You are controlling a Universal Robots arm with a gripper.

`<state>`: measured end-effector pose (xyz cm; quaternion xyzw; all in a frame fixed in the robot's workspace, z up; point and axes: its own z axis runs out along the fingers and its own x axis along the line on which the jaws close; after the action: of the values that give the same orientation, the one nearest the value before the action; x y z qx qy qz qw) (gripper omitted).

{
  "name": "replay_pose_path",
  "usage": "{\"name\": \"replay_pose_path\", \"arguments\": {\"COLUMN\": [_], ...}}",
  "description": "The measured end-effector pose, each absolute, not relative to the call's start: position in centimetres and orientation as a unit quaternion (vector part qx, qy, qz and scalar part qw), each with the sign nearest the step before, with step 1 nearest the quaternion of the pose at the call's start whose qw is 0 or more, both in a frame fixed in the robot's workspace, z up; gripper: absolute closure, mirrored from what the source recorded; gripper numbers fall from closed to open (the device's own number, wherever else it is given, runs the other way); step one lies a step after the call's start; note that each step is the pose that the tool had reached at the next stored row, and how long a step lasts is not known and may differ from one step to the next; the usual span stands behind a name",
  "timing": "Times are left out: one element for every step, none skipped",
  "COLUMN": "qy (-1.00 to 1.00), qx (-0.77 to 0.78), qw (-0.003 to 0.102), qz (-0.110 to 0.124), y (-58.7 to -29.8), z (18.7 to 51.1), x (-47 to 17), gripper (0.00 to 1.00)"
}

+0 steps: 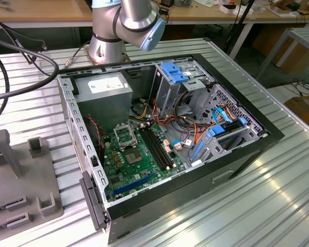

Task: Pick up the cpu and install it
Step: 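Pick up the cpu and move it towards the insertion slot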

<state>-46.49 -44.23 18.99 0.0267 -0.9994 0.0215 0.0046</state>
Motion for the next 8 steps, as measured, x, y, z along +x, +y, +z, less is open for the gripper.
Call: {"name": "replay_pose_path", "arguments": {"qy": [-0.999, -0.999, -0.999, -0.999, -0.999, -0.999, -0.999, -0.999], "qx": [0.027, 0.027, 0.027, 0.027, 0.027, 0.027, 0.027, 0.027], "qw": [0.005, 0.005, 0.005, 0.005, 0.005, 0.005, 0.005, 0.005], "qz": [0.022, 0.022, 0.022, 0.022, 0.022, 0.021, 0.021, 0.022], "y": [-44.23, -44.23, -44.23, -44.23, -44.23, -44.23, -44.23, -44.23], "z": [18.99, 18.99, 18.98, 18.98, 18.99, 18.98, 19.01, 19.05], "x": [-46.49, -46.50, -46.49, -46.50, -46.50, -46.49, -46.49, -46.49], "gripper": [0.47, 0.47, 0.47, 0.47, 0.47, 0.47, 0.47, 0.47]}}
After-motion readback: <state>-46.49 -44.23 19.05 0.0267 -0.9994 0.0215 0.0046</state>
